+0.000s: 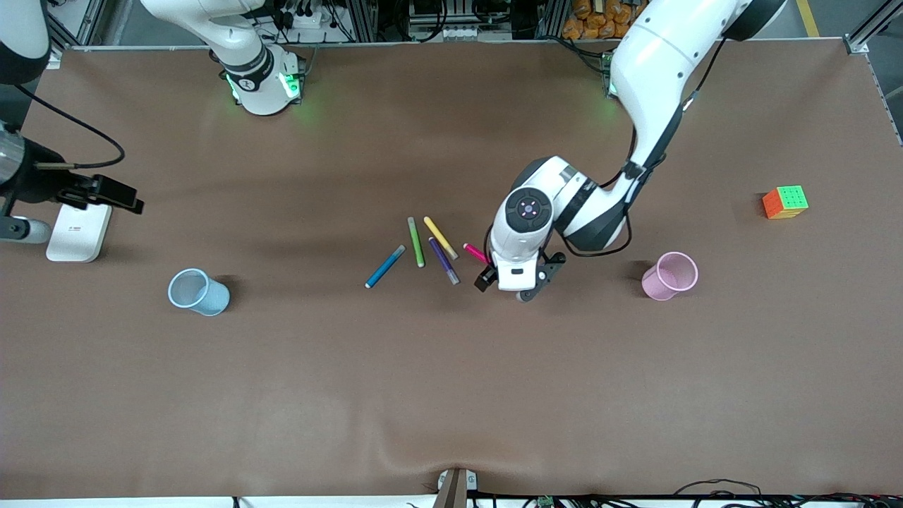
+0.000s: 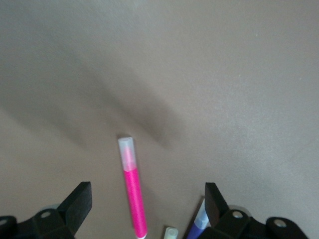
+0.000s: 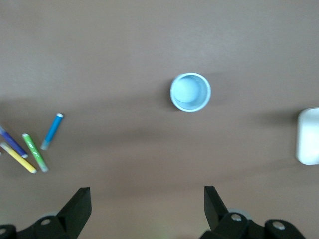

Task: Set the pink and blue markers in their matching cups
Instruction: 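Grasp the pink marker with the left gripper while the right gripper reaches markers, then grasp the blue marker with the right gripper while the left gripper lifts pink, then carry the blue marker to the blue cup with the right gripper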

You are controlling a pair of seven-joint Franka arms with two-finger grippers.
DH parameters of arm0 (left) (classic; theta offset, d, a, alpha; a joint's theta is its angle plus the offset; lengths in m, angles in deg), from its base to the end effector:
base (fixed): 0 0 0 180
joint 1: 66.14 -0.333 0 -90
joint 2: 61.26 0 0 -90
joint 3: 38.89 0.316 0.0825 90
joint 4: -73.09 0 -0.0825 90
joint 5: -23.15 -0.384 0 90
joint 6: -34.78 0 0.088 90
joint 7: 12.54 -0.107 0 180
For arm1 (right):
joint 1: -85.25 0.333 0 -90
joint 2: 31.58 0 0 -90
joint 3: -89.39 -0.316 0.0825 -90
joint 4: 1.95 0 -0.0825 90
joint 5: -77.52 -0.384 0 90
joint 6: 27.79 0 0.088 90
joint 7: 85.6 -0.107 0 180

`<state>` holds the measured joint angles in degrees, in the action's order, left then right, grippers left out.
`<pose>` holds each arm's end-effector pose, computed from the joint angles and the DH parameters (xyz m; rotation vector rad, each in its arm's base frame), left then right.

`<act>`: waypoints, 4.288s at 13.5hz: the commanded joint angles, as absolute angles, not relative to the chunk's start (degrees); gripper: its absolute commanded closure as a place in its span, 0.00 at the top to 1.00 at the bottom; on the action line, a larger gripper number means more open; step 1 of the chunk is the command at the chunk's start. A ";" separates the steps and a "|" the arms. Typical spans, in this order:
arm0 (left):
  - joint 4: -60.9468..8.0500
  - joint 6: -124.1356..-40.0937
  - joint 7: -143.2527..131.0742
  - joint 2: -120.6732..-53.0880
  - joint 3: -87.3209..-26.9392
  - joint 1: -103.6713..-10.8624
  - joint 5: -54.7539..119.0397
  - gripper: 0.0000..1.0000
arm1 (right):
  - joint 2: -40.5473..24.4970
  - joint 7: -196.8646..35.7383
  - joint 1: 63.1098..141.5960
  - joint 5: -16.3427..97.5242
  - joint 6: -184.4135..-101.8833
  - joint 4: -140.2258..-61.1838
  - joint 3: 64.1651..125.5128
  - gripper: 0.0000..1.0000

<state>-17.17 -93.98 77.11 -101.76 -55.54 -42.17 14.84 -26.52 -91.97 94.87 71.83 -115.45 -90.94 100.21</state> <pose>0.5517 -0.4299 0.2373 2.8466 1.2546 -0.1072 0.5743 0.0034 0.5808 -3.0521 0.2044 0.1739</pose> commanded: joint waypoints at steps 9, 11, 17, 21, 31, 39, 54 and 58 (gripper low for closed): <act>-14.62 -97.67 82.56 -108.46 -55.42 -39.16 14.54 1.00 | -17.87 -102.03 102.48 69.62 -119.98 -89.57 100.29 1.00; -14.80 -97.67 82.91 -108.54 -55.33 -38.81 14.63 1.00 | -17.08 -102.12 103.01 68.04 -120.78 -89.66 100.29 1.00; -14.80 -97.58 89.14 -108.81 -54.98 -38.37 13.92 0.68 | -12.61 -113.62 106.78 63.29 -124.99 -89.84 100.29 1.00; -15.24 -97.32 90.12 -108.81 -54.80 -38.37 13.75 0.52 | -7.07 -122.32 110.47 63.29 -129.82 -90.10 100.29 1.00; -15.15 -94.42 90.03 -107.67 -54.01 -38.72 13.48 0.01 | 4.36 -132.86 117.59 63.20 -145.81 -93.61 100.29 1.00; -15.24 -87.84 87.31 -101.79 -51.90 -41.35 12.52 0.00 | 8.59 -136.48 120.15 61.62 -151.36 -94.49 100.20 0.83; -17.17 -64.63 86.51 -90.71 -51.90 -49.17 -7.41 0.00 | 10.00 -138.59 122.87 61.18 -155.14 -96.96 100.20 0.07; -21.82 -63.65 87.66 -89.21 -51.90 -51.55 -15.85 0.00 | 9.03 -137.72 121.82 61.18 -154.09 -96.43 100.29 0.00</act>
<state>-17.55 -63.74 86.72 -91.75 -51.73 -50.48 -12.22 10.41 -138.54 122.21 62.09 -154.37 -95.89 99.90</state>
